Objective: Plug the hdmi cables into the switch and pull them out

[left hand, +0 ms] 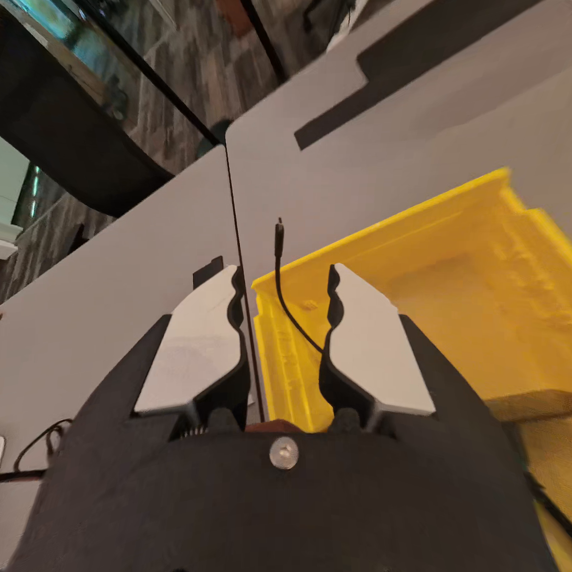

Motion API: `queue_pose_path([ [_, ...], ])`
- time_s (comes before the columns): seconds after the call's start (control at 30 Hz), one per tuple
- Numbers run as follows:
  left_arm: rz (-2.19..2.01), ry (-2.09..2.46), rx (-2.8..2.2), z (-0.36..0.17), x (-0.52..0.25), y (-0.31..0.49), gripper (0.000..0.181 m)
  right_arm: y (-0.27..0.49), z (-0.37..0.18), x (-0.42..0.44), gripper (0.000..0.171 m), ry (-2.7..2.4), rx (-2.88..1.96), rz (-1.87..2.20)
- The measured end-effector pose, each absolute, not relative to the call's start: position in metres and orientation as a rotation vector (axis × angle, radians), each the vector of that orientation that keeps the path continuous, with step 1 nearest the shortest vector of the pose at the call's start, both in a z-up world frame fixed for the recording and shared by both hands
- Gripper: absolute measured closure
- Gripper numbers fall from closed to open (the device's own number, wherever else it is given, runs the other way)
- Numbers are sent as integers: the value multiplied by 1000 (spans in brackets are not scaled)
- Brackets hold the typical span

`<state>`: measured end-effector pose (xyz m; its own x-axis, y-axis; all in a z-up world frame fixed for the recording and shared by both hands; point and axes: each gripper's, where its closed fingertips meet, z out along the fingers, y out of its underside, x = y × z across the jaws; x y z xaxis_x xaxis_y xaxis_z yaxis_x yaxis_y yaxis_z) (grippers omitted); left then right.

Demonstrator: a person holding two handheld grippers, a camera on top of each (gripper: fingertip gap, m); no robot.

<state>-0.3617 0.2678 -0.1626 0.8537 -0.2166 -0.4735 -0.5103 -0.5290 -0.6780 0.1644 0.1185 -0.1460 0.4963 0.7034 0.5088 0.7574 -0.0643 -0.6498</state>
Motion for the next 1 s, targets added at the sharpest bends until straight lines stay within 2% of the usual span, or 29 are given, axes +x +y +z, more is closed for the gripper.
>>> queue_pose_path([
  [0.13,427,586,-2240,-199,-376,301,136,108,-151,143,131,-1266,-1760,8],
  [0.27,431,602,-2259,-211,-377,315,175,105,-155,131,132,-1285,-1747,45],
  [0.37,453,599,-2238,-205,-376,316,175,105,-156,124,133,-1287,-1736,74],
  [0.57,355,611,-2014,-133,-341,299,175,102,-152,95,132,-1295,-1680,199],
  [0.83,127,794,-1646,-9,-226,251,175,109,-142,44,115,-1296,-1604,349],
  [1.0,-28,958,-1542,14,-136,215,176,115,-130,17,107,-1258,-1571,459],
])
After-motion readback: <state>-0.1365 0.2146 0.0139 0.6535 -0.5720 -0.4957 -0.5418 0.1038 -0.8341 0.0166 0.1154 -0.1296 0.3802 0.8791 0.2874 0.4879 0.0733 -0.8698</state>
